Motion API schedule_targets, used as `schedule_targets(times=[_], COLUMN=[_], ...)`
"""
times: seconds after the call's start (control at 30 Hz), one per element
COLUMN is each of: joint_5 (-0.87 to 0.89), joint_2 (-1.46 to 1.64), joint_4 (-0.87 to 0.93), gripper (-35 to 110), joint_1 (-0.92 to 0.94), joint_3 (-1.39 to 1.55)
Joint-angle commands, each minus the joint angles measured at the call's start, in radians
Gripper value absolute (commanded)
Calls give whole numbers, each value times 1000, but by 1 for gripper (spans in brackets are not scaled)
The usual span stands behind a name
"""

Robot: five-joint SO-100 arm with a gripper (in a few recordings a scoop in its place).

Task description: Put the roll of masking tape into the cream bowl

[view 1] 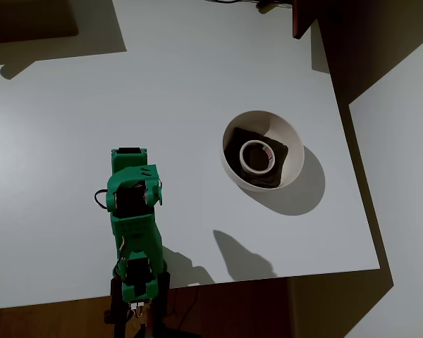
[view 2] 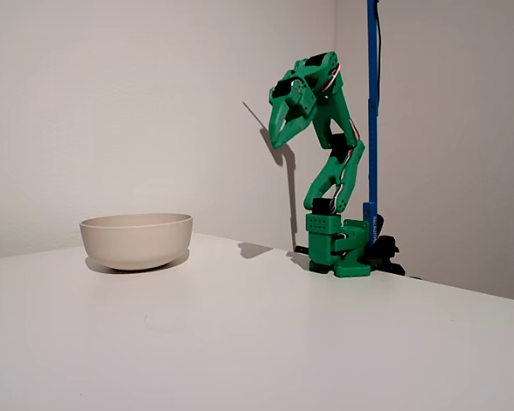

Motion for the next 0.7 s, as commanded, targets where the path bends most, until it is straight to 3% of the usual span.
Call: schedule_targets(times=[0.0,0.43,0.67], joint_5=[-17,-61,-71], joint_2=[133,305,465], joint_4=[-104,-410,-479], gripper=[-8,-8,-8], joint_1=[-6,17,17], joint_3=[193,759,1012])
